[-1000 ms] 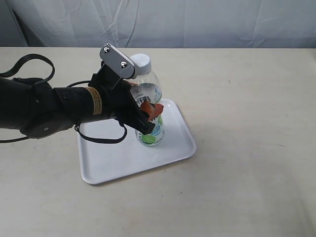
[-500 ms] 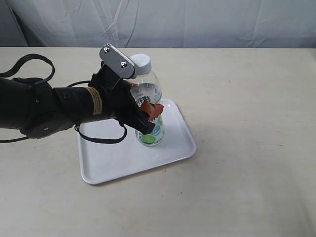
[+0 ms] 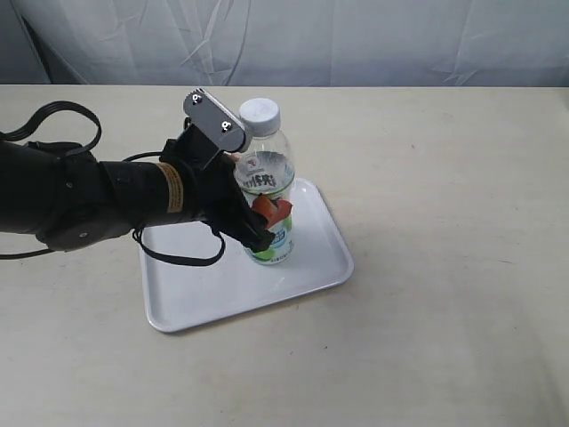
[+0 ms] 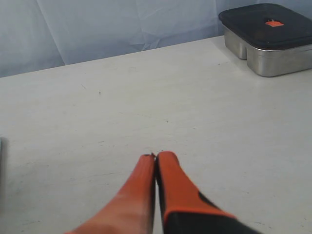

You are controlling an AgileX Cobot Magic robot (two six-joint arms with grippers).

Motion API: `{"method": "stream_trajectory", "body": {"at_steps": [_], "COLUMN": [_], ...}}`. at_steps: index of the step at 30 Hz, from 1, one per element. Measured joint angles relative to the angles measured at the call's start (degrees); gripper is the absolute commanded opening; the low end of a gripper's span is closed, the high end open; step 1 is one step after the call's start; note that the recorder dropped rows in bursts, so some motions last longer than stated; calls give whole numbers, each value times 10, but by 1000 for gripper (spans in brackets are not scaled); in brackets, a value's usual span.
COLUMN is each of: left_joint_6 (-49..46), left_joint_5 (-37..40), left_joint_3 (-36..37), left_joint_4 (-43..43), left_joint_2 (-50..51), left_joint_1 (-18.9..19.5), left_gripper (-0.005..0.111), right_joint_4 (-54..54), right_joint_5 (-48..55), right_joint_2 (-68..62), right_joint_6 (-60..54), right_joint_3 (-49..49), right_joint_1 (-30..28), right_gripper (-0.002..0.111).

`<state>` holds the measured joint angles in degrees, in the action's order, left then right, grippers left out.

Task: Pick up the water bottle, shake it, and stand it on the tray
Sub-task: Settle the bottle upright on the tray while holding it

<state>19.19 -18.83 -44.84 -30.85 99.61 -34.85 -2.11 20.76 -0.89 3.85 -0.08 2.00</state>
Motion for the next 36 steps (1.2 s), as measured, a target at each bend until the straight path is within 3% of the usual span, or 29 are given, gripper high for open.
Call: {"method": "stream_trajectory", "body": {"at_steps": [26, 36], "left_joint_6": [38, 122], "left_joint_5": [37, 5], "left_joint_3": [0, 0], "left_joint_4": [-8, -82], "left_joint_2": [-60, -60], "left_joint_1": [0, 0], "left_gripper": [77, 77], "right_joint_4": [0, 0], "right_joint_5": [0, 0], "right_joint_2": [0, 0], "right_joint_6": [0, 0], "right_joint_3": [0, 0], "right_joint_1": [0, 0], "right_gripper": [4, 4]}}
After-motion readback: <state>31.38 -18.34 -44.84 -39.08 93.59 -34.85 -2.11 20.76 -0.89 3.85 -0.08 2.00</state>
